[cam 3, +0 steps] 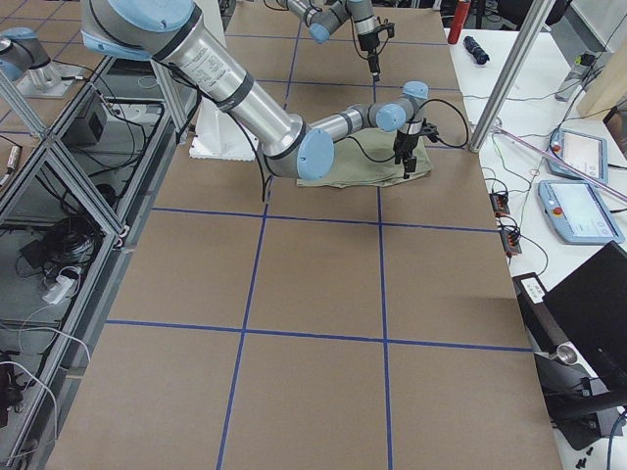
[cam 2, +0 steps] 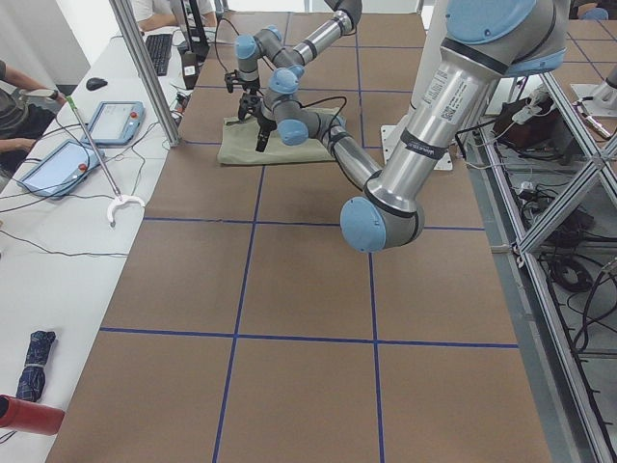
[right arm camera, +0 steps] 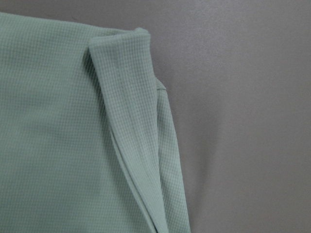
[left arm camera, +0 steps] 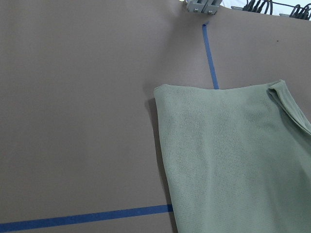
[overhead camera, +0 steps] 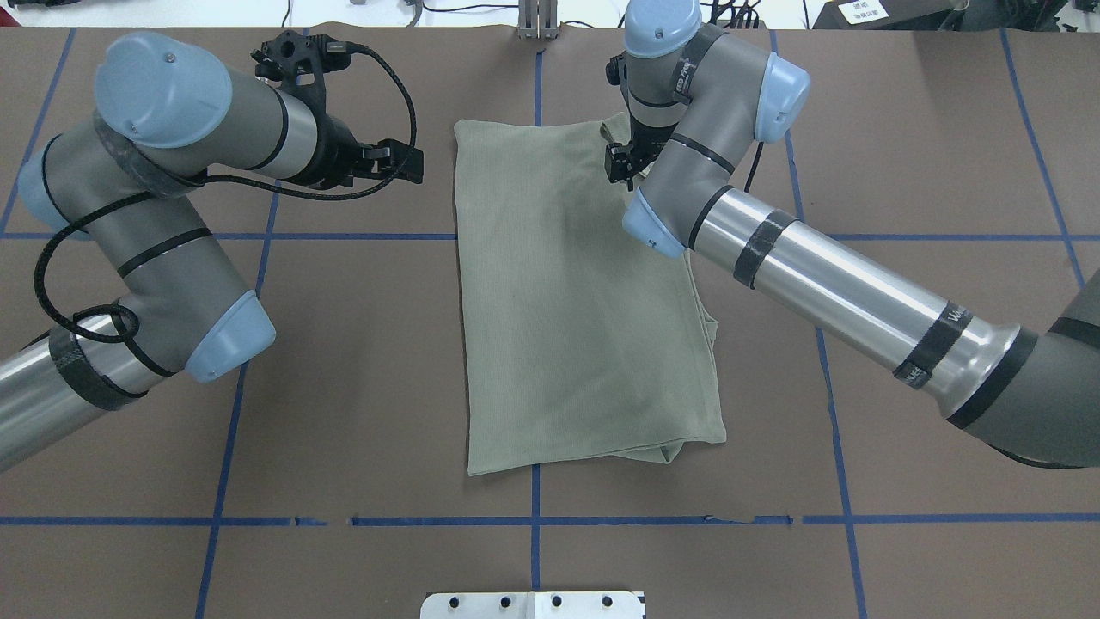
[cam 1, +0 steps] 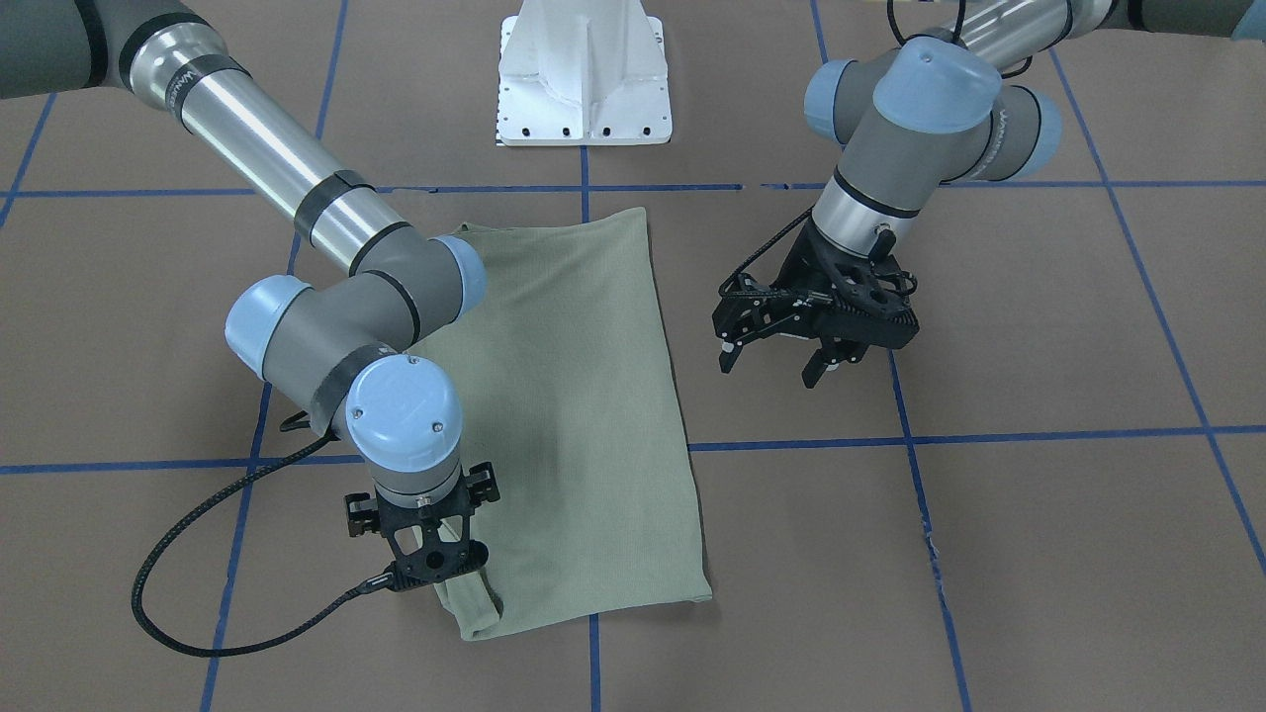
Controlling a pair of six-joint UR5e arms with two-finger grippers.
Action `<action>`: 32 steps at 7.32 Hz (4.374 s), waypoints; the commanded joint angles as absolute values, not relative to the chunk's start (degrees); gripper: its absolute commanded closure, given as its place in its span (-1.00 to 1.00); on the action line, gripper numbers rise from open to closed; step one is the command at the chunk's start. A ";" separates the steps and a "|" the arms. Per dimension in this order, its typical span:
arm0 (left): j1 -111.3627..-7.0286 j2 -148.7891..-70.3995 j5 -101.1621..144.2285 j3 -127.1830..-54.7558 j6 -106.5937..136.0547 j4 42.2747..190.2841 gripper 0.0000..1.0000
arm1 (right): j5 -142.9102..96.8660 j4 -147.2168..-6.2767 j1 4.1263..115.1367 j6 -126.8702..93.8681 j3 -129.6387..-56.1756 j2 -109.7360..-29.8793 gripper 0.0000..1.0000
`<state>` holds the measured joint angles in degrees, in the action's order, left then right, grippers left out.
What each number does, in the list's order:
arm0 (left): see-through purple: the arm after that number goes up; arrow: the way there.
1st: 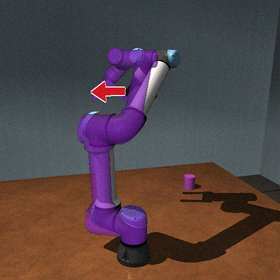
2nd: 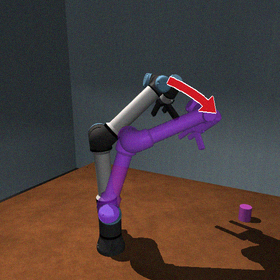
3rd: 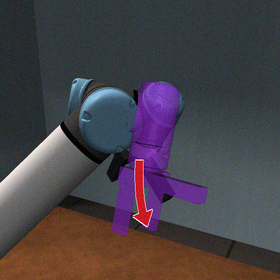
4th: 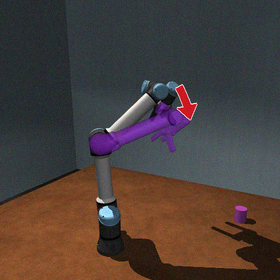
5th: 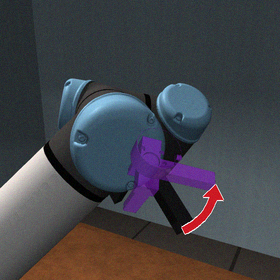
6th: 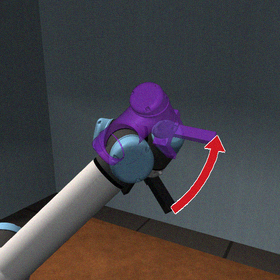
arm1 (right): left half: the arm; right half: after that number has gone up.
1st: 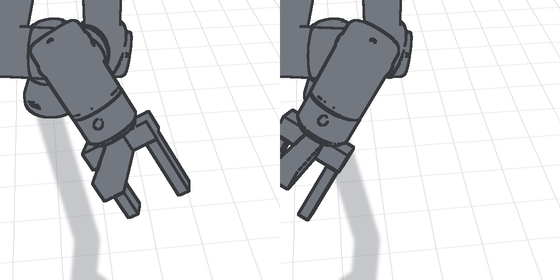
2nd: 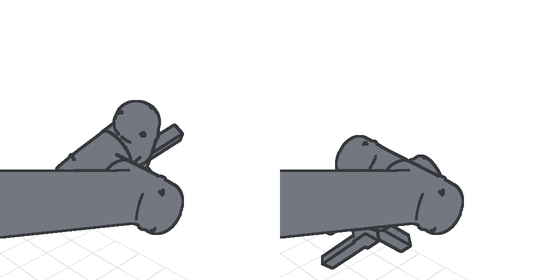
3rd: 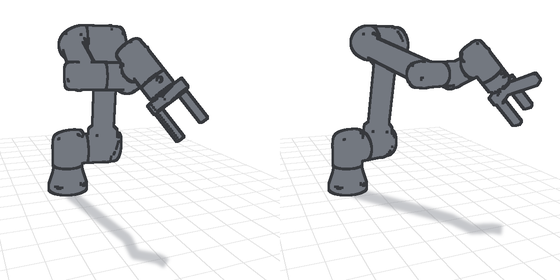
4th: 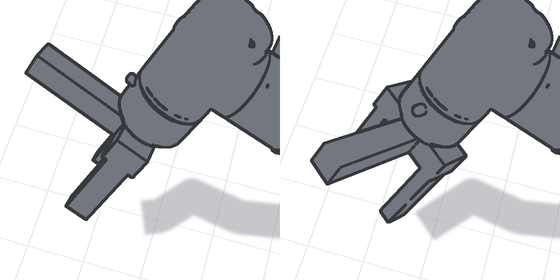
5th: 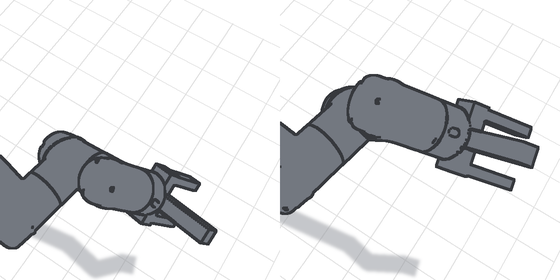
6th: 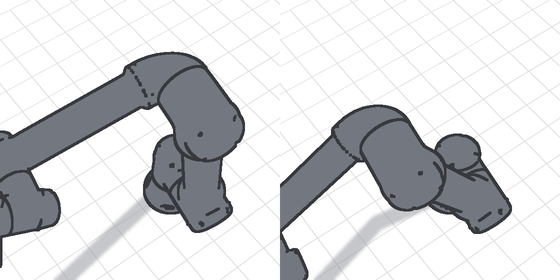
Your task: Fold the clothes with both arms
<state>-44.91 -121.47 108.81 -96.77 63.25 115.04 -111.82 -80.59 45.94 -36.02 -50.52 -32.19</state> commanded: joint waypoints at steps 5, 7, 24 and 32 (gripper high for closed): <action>-44.91 -121.55 108.81 -96.77 63.28 115.05 -0.99 | -108.54 -74.36 46.93 -35.51 -40.17 -28.39 -1.00; -44.91 -121.64 108.81 -96.68 63.37 115.14 -0.99 | -108.63 -74.36 50.43 -30.88 -38.60 -28.65 -1.00; -15.65 -117.95 98.26 -103.62 104.41 108.90 -0.95 | -117.77 -99.05 42.89 -45.88 -108.46 -65.39 -1.00; -15.64 -120.84 96.94 -98.88 104.41 109.25 -0.55 | -117.68 -98.79 42.63 -45.88 -107.93 -65.30 -1.00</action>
<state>-15.65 -119.87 97.27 -99.80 104.35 109.26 -117.61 -98.79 42.63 -45.88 -107.95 -65.30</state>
